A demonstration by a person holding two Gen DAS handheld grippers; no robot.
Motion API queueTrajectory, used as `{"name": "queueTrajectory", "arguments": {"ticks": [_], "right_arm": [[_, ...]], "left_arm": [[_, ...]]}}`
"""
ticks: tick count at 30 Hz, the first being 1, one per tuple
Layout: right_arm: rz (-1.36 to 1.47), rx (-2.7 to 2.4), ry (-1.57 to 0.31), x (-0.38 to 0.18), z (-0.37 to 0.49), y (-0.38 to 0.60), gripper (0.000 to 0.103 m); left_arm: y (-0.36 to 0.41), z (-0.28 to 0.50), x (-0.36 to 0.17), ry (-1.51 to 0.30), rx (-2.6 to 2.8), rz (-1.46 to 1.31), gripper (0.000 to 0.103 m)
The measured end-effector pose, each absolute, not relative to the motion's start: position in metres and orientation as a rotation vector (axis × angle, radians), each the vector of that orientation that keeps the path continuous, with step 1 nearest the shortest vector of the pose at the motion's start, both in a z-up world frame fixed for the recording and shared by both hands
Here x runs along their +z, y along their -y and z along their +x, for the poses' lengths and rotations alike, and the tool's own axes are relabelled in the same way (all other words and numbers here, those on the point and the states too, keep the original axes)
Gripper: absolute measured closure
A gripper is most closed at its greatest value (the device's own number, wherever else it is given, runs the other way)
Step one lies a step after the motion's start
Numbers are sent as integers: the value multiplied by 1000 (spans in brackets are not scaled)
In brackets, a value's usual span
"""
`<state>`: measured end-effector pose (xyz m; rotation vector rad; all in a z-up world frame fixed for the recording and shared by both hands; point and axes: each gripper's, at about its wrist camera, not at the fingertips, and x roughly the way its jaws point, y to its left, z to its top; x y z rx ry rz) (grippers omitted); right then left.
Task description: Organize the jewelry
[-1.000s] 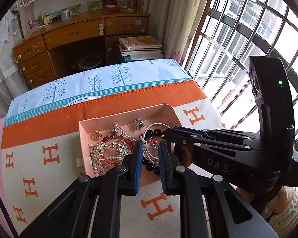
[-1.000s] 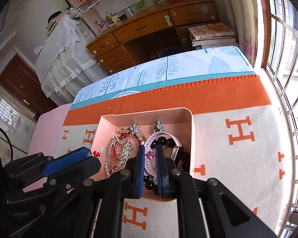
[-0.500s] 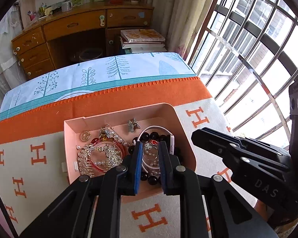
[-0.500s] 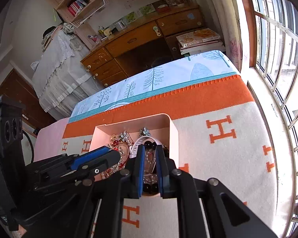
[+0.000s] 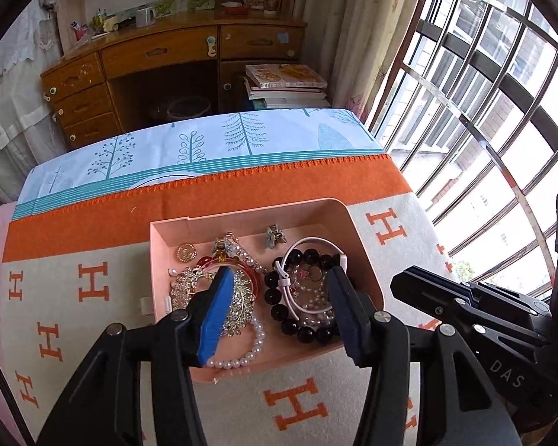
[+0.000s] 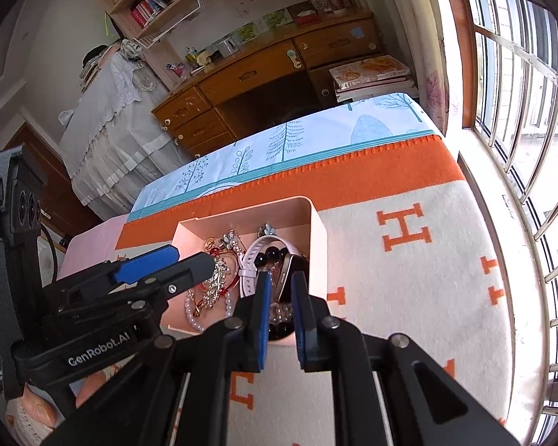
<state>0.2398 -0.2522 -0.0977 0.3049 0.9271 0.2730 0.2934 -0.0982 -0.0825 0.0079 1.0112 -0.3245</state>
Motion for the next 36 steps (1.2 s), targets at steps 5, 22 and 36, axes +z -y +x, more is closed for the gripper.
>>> {"name": "queueTrajectory", "arguments": {"ticks": [5,22,36], "right_arm": [[290,294,-922,-98,221,248,92],[220,368,-869,-87,137,204,71],[116,400,-817,-68,60,151,69]], "left_arm": [[79,263,-80,-970,-271,-40,25],[-18,141,-69,-899,-105,-79,8],[-59,62,-52,-831,9,-92,1]]}}
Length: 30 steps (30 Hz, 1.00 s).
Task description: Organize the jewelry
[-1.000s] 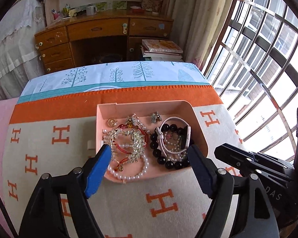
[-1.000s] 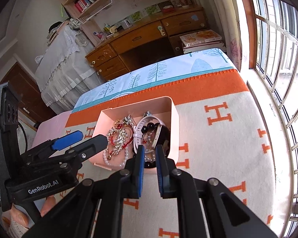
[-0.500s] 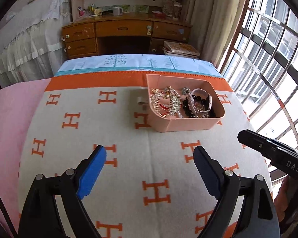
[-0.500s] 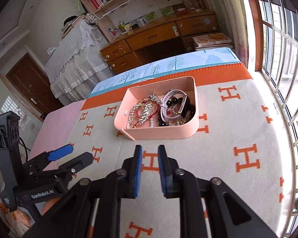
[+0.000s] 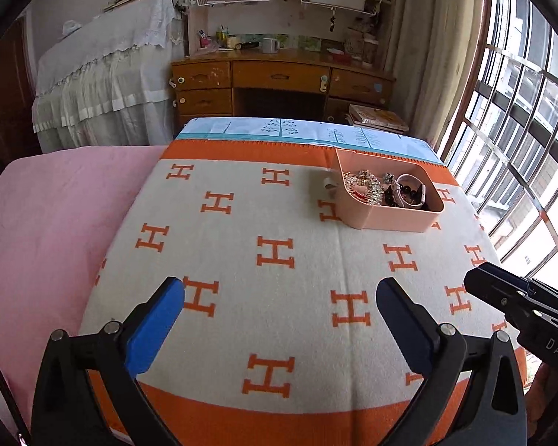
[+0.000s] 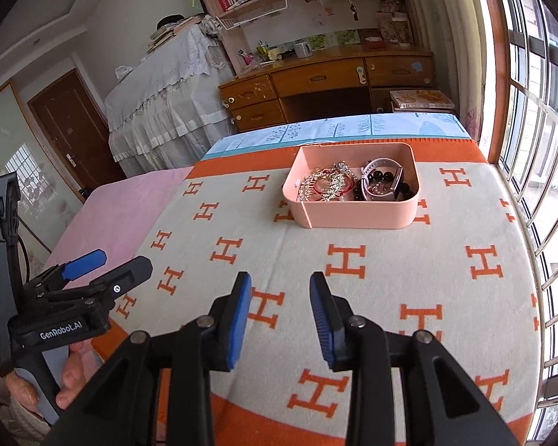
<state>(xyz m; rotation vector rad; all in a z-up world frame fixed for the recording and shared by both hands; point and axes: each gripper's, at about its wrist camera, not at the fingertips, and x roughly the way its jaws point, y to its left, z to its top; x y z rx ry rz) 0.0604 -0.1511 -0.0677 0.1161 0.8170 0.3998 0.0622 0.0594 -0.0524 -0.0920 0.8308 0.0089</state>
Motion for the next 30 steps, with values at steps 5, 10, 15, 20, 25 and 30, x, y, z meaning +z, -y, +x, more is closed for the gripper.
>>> {"name": "queueTrajectory", "arguments": {"ticks": [5,10,15,20,25,30], "right_arm": [[95,361,-763,-49,34,150,54],[90,333,-715,-33,11,152,43],[82,319,-673,-25,-6,154,41],[87,313,-670,-25,-14,158,41],[88,313,-679,-29,-19,160,41],[86,314,-673,-29,-20,161,41]], "left_arm": [[-53,35,-35,-769,24,-74,1],[-44,15,-17,-716,5,-78,1],[-35,0,-6,-673,14,-64,1],[-26,-7,-4,-665,11,-53,1],[-18,-7,-6,-684,2,-42,1],[-13,-8,-7,-688,4,-36,1]]}}
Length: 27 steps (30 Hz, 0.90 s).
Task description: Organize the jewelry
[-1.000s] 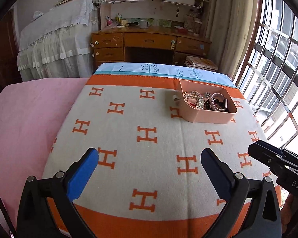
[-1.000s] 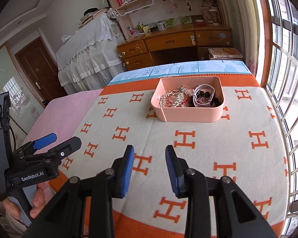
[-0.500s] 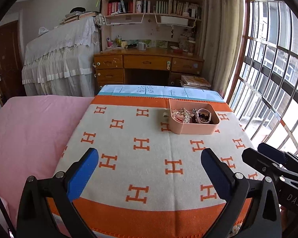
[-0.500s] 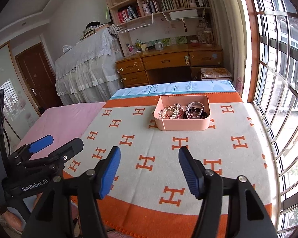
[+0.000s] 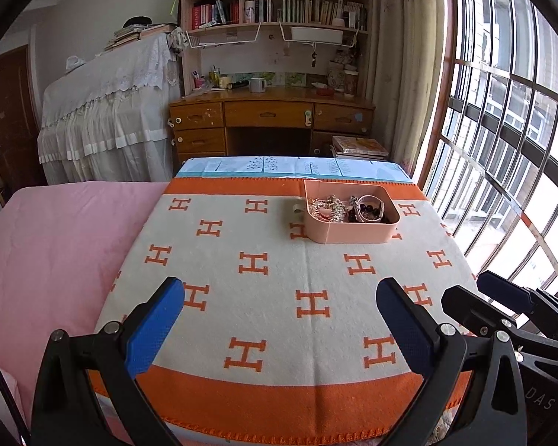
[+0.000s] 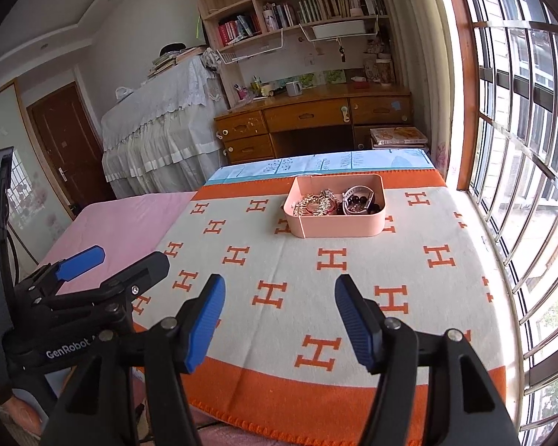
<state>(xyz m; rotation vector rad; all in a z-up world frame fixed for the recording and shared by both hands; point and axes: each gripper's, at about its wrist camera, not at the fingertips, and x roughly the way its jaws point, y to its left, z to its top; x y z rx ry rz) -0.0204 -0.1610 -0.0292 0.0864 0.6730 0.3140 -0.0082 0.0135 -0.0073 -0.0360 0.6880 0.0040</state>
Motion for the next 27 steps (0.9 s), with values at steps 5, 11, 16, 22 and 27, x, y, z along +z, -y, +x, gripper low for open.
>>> {"name": "queueTrajectory", "arguments": {"ticks": [5,11,16,22,27], "right_arm": [[81,320,-668,-29,-22,161,41],[81,320,-668,-30,-24,161,41],[87,322,-674,-30,-25,161,41],[88,323,-674,-30,-25,161,41],[88,322,-674,-30,-25,162,41]], "left_arm": [[-13,-9,-9,-693,11,-37,1],[-11,-8,-12,-704,17,-37,1],[-11,-8,-12,-705,16,-38,1],[-11,-8,-12,-705,17,-36,1],[-10,-7,-11,-705,17,-37,1]]}}
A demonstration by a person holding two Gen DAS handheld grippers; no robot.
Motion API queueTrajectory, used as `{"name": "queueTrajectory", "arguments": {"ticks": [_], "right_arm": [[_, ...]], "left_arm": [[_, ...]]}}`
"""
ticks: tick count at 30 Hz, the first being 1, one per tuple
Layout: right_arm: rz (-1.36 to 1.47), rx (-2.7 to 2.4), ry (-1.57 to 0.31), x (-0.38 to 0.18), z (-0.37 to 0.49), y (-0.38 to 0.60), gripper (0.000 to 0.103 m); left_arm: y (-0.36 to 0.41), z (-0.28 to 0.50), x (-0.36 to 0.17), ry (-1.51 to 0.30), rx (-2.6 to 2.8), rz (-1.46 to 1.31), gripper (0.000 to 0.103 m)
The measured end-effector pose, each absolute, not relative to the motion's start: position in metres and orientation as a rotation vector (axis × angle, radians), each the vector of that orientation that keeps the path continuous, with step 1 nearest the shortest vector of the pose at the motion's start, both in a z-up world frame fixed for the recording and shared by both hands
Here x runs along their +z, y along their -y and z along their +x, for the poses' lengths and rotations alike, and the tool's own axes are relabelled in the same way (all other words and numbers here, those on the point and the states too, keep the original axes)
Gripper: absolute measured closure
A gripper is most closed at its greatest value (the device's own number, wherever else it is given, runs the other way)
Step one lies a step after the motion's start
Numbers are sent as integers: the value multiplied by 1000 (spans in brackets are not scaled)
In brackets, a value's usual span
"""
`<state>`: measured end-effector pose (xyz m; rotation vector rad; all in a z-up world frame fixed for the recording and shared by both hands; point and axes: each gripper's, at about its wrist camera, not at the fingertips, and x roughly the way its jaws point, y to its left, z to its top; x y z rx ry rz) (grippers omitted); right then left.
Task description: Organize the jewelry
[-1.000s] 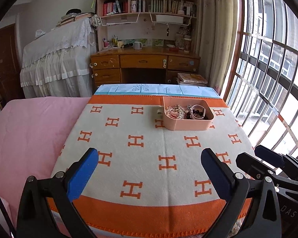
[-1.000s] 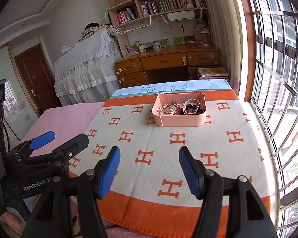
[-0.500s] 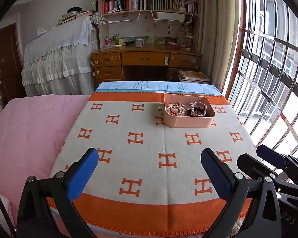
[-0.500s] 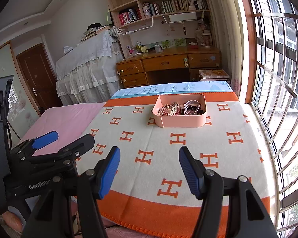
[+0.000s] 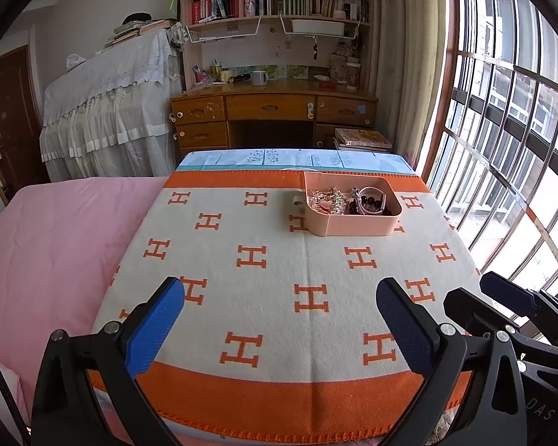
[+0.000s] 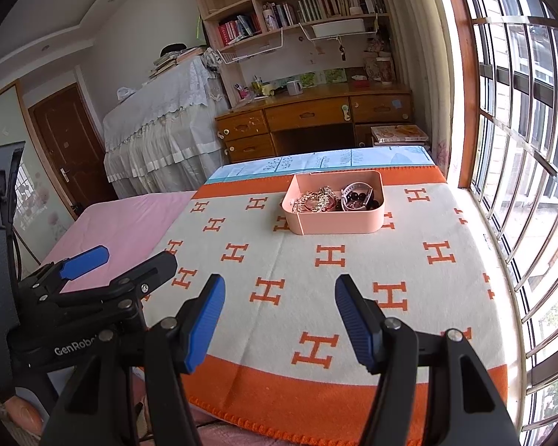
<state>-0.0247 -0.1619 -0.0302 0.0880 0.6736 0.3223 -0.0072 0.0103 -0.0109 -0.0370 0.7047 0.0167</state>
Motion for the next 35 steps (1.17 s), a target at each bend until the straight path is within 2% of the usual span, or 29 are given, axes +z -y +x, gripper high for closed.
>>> {"name": "queueTrajectory", "arguments": {"ticks": [35], "right_arm": [[93,323,-680,-30,-23,165,41]], "left_arm": [[-7,-7,-15,-722,13,-33,1]]}}
